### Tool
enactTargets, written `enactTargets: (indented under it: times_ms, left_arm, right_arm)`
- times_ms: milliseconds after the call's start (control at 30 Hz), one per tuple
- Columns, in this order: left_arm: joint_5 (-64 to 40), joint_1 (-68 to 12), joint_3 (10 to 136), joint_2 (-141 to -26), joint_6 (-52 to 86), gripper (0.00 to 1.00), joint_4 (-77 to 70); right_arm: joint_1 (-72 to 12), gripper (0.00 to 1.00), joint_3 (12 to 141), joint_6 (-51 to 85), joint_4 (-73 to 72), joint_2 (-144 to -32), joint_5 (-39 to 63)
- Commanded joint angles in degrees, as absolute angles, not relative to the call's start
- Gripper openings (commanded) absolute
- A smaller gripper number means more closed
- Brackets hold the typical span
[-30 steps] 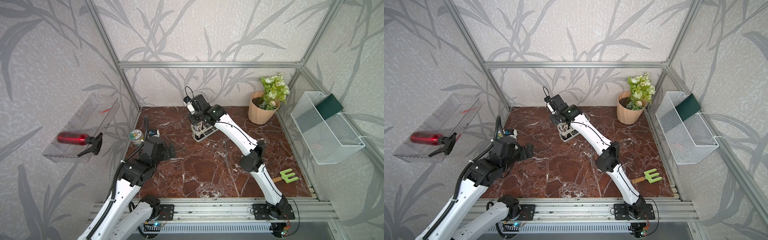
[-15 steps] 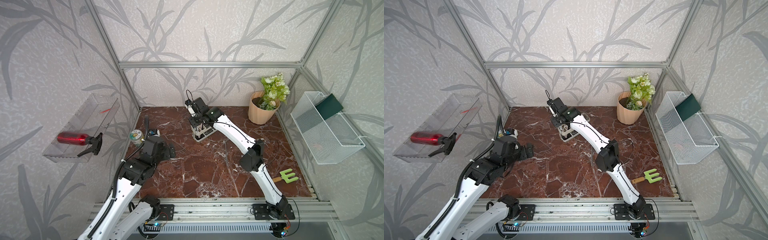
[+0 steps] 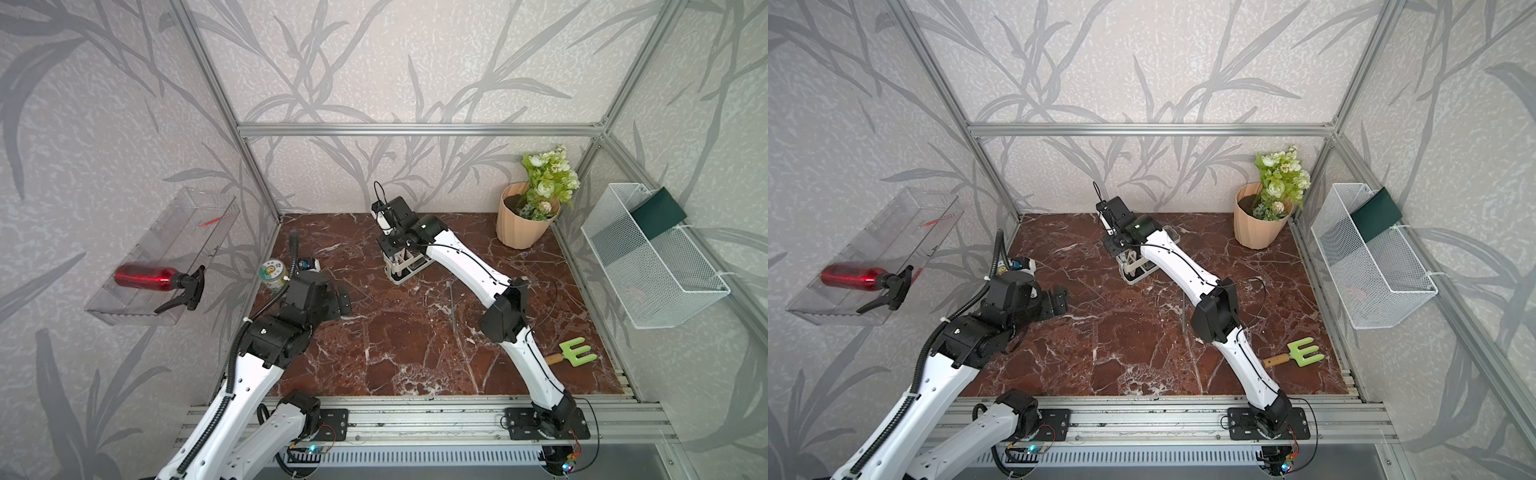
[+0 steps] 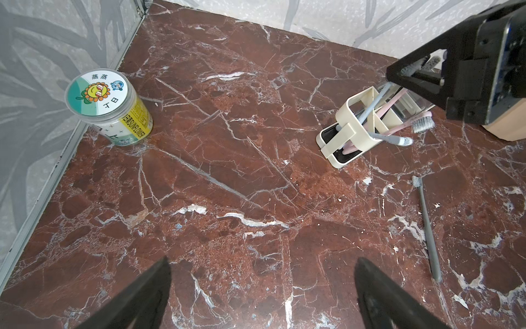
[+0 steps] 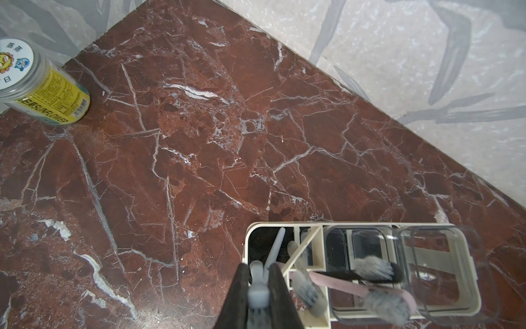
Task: Place the toothbrush into the toothbrush holder
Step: Place the toothbrush in the toothbrush holder.
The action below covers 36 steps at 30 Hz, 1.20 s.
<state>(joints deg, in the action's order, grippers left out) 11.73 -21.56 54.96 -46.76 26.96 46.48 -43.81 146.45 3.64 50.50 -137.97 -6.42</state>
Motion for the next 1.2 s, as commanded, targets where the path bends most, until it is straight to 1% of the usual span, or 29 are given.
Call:
enactTargets:
  times_ms: [0,133,233,333,500,633,767,833,900,1000,1067,1167]
  left_arm:
    - [11.51,-21.17,54.52,-46.72,26.49,0.99,46.8]
    - [11.34,-21.09,54.49,-46.84,26.42,0.99,46.76]
    - [11.21,-21.01,54.47,-46.85,26.43,0.99,46.76]
    - [11.1,-21.01,54.49,-46.92,26.44,0.99,46.76]
    - [10.99,-20.94,54.49,-47.01,26.33,0.99,46.76]
    - [10.99,-20.92,54.41,-47.02,26.36,0.99,46.76]
    - [11.1,-20.92,54.42,-47.11,26.35,0.99,46.76]
    - [11.25,-20.86,54.47,-47.19,26.4,0.99,46.72]
    - [11.38,-20.84,54.43,-47.16,26.39,0.99,46.83]
    - [11.54,-20.82,54.41,-47.15,26.38,0.99,46.92]
    - [11.64,-20.83,54.47,-47.23,26.38,0.99,46.91]
    - [11.79,-20.82,54.55,-47.15,26.5,0.99,46.98]
  right_arm:
    - [-43.59,0.12,146.0,4.61,51.07,-138.93,-6.15]
    - [-43.59,0.17,145.72,4.88,51.4,-138.7,-6.34]
    - [-43.59,0.18,145.62,5.26,51.95,-138.67,-5.94]
    - [-43.61,0.21,145.42,5.54,52.15,-138.35,-5.63]
    - [-43.59,0.23,145.04,5.88,52.32,-137.56,-5.62]
    - [-43.59,0.29,145.1,5.71,52.16,-135.47,-5.97]
    - [-43.6,0.32,145.87,5.21,52.33,-132.61,-7.02]
    - [-43.59,0.35,145.76,5.22,53.11,-130.4,-8.51]
    - [-43.59,0.39,143.29,5.19,53.14,-127.57,-9.61]
    - [-43.59,0.42,135.3,6.27,51.83,-121.7,-13.67]
    - [-43.46,0.44,127.6,7.22,49.7,-117.07,-16.27]
    - [-43.09,0.48,111.38,9.32,42.04,-108.47,-19.29]
